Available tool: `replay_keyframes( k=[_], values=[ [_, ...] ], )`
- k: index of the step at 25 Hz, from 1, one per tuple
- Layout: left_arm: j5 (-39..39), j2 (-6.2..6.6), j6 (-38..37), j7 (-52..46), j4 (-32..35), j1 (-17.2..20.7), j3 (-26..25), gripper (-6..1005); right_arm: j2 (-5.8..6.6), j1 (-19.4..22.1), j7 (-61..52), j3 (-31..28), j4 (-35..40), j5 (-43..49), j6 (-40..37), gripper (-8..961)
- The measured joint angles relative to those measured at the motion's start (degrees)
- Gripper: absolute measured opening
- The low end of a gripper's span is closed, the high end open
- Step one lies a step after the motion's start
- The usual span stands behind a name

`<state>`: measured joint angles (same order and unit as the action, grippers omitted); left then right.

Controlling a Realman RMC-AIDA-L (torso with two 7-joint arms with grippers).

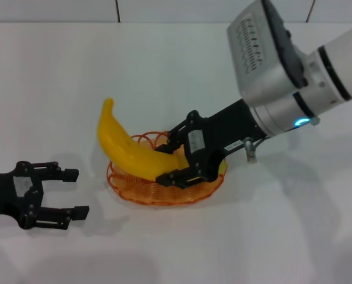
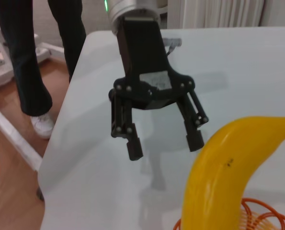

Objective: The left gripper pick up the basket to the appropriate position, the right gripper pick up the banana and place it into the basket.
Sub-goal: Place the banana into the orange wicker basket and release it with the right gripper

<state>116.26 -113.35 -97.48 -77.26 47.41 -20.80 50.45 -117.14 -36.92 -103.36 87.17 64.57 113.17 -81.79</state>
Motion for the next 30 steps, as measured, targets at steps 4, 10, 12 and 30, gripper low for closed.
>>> replay_keyframes(
  k=[4,10,12,30],
  values=[
    [0.0,-0.02,0.1,0.0,-0.3,-0.3,0.1,847,-0.04,-2.1,-0.1,2.3,-3.0,0.2,2.0,577],
    [0.0,0.15,0.1,0.0,-1.9,-1.1,0.3,847,0.04,-3.4,-0.4,2.1,-5.5,0.1,2.1,588],
    [0.0,0.19,0.1,0.0,-2.0,-1.1,0.3,848,0.04,-3.5,-0.7,2.1,-5.6,0.0,1.8,592],
    [0.0,0.56,0.0,0.0,-2.1,-0.5,0.1,848,0.45,-2.8,-3.3,-12.3,-4.7,3.6,-9.5,741]
  ],
)
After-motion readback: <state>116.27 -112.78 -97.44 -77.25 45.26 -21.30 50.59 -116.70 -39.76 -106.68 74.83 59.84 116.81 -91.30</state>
